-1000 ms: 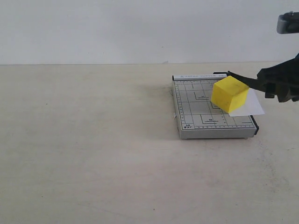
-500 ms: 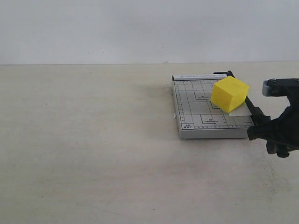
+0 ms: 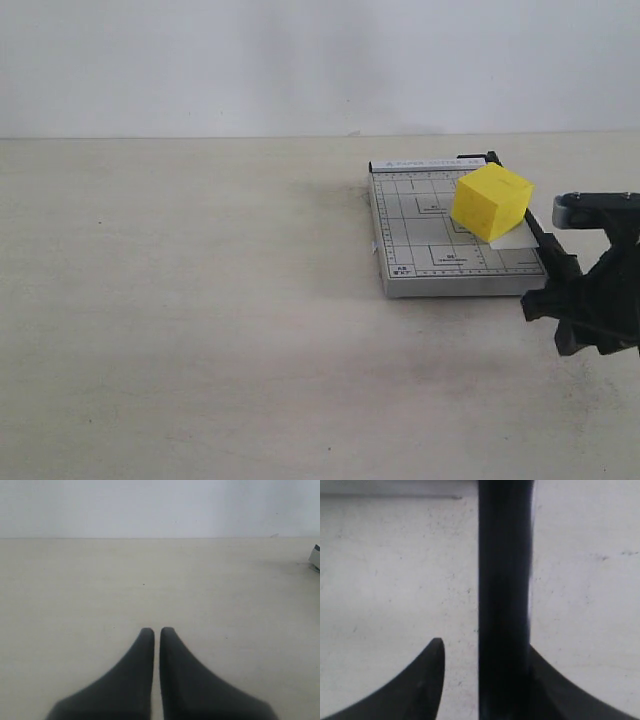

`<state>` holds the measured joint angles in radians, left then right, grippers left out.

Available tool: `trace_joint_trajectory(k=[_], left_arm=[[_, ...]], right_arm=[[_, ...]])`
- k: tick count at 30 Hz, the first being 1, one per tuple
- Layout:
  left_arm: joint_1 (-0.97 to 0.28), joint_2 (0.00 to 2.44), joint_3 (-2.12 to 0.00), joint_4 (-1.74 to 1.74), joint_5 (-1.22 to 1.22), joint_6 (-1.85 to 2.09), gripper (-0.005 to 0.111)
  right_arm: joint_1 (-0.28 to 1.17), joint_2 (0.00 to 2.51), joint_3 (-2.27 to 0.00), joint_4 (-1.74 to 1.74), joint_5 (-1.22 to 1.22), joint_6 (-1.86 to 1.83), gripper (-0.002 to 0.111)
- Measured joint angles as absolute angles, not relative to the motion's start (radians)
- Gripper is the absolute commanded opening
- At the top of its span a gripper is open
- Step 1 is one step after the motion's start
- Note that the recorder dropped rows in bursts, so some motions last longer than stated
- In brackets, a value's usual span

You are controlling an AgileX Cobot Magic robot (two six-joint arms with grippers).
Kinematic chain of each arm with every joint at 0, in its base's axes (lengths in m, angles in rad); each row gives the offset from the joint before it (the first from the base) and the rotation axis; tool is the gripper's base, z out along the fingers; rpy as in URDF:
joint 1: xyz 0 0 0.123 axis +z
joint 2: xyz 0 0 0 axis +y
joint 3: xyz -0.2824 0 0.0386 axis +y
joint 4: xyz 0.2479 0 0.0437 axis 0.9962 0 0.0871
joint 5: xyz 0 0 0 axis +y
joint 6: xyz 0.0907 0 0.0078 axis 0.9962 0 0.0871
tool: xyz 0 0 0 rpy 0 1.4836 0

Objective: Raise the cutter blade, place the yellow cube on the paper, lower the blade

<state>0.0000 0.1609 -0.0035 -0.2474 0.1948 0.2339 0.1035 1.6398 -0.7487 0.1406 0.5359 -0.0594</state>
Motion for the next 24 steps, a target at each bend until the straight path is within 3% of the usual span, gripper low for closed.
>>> trace_joint_trajectory(k=[13,20,24], left_arm=[[0.0,0.161,-0.003,-0.247,0.195,0.234,0.005],[0.0,0.161,-0.003,-0.247,0.195,0.234,0.005],[0.0,0.161,-0.003,-0.247,0.195,0.234,0.005]], right_arm=[[0.11,1.563,-0.745,0.134,0.773,-0.051,0.046],[0.11,1.287,-0.663,0.112,0.862,0.064,0.046],[0.11,1.009,-0.475,0.136,0.686,0.11,0.046]])
